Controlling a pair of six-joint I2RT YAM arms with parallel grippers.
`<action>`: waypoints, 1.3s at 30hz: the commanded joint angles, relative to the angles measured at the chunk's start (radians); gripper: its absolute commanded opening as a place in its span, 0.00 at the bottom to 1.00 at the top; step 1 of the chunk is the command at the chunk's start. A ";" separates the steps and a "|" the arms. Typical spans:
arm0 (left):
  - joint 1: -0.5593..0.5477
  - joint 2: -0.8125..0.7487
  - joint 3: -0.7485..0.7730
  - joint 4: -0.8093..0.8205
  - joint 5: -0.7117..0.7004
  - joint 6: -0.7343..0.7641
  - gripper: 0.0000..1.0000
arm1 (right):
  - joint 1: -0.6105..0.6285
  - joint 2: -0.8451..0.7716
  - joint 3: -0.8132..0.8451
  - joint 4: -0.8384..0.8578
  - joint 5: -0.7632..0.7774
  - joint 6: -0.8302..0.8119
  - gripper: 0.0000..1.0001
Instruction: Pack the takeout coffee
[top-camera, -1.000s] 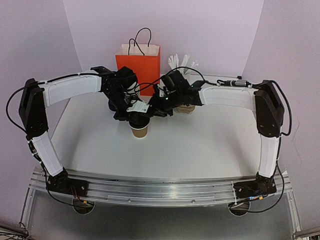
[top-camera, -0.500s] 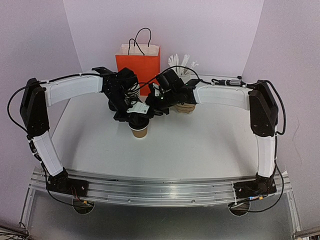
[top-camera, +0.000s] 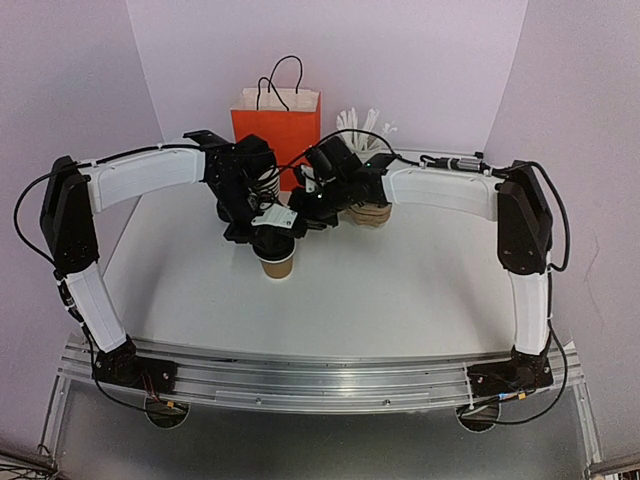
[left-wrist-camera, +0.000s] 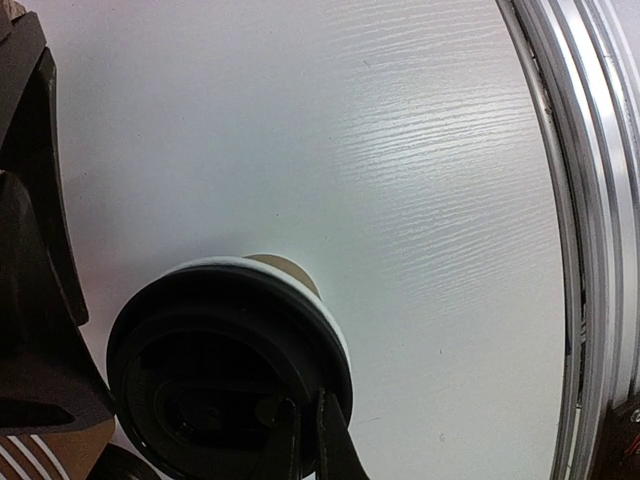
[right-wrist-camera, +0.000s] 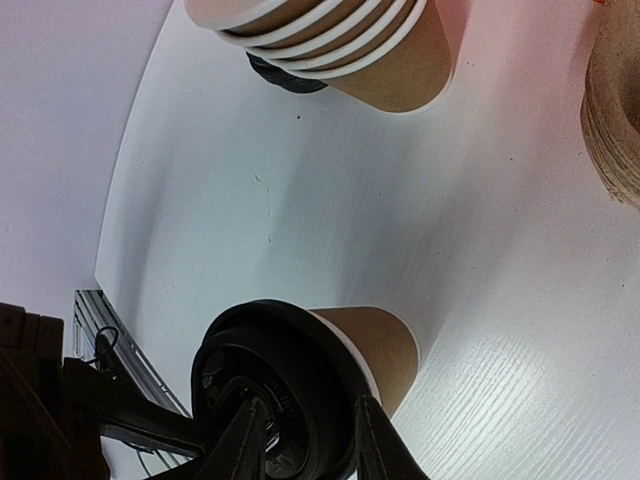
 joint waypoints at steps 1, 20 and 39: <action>0.003 -0.017 0.068 0.004 -0.025 -0.035 0.00 | 0.031 0.019 0.048 -0.033 -0.001 -0.036 0.28; 0.002 -0.002 -0.001 0.061 0.048 -0.074 0.00 | 0.055 0.033 0.052 -0.068 -0.002 -0.054 0.27; 0.002 0.003 0.032 0.106 0.025 -0.064 0.00 | 0.059 0.041 0.094 -0.092 -0.001 -0.081 0.27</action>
